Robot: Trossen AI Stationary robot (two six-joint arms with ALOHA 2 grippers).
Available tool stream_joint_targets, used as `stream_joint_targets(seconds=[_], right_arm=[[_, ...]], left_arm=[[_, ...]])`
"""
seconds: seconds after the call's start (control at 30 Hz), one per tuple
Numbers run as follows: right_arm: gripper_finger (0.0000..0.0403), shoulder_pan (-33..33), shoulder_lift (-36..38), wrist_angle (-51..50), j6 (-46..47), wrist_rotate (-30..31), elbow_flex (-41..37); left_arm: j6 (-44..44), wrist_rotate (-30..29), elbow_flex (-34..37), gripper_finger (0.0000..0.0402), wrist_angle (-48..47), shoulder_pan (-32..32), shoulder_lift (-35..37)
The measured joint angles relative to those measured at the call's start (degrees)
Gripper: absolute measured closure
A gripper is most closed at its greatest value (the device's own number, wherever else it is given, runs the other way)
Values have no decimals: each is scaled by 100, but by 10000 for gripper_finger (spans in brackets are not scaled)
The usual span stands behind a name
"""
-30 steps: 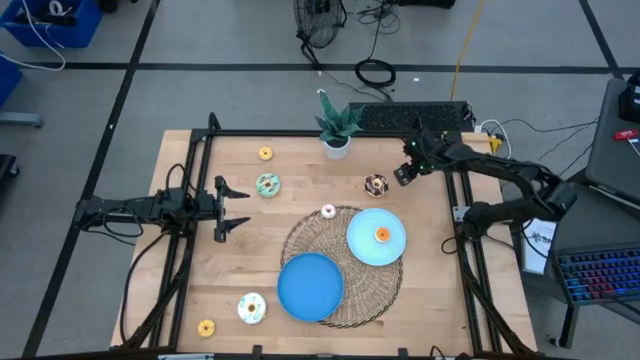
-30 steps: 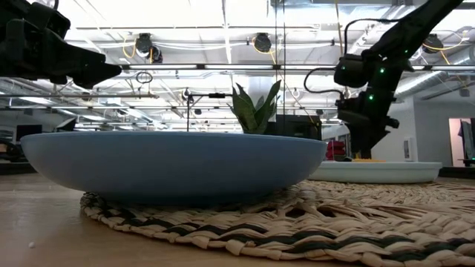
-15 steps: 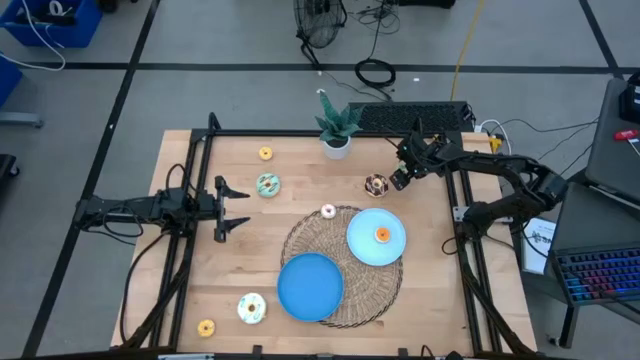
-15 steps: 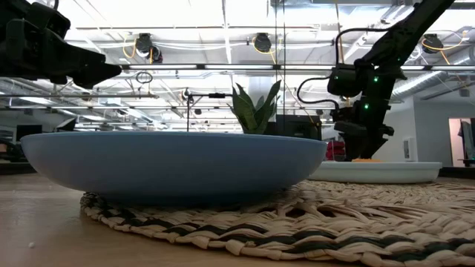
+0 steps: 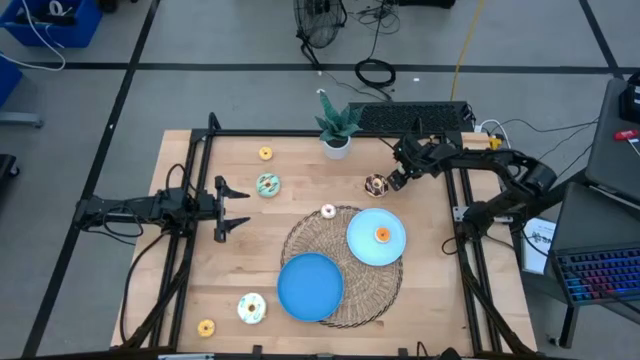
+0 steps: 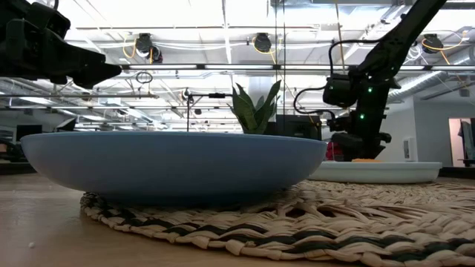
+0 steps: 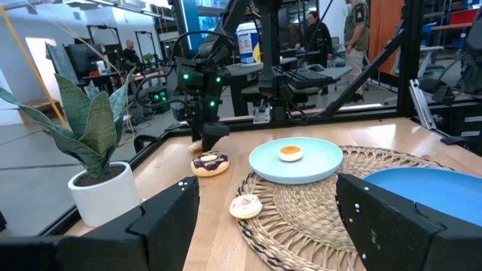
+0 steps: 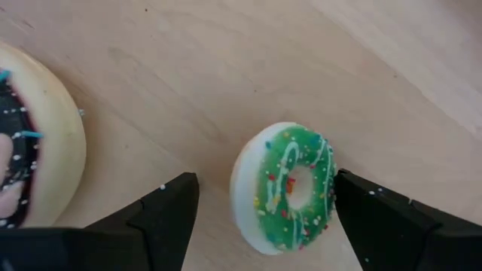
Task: Pick & Place donuts
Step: Put the small green donut on the light blue plate
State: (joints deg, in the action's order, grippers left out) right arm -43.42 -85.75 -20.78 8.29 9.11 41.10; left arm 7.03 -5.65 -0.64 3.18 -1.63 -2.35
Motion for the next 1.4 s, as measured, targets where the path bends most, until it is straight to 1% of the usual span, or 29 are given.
stream_joint_targets(seconds=[0.17, 0.57, 0.97, 1.23, 1.4], right_arm=[[117, 2, 65, -49, 1, -9, -3], [117, 4, 569, -258, 214, -9, -11], [117, 5, 550, -210, 199, -27, -10], [117, 188, 217, -5, 297, -22, -9], [117, 190, 144, 64, 299, 15, -2]], left_arm=[[0, -1, 0, 96, 1, -2, 0], [0, -2, 0, 96, 2, -1, 1], [2, -2, 0, 96, 0, -2, 2], [0, -2, 0, 96, 2, 0, 0], [2, 0, 0, 96, 0, 0, 2]])
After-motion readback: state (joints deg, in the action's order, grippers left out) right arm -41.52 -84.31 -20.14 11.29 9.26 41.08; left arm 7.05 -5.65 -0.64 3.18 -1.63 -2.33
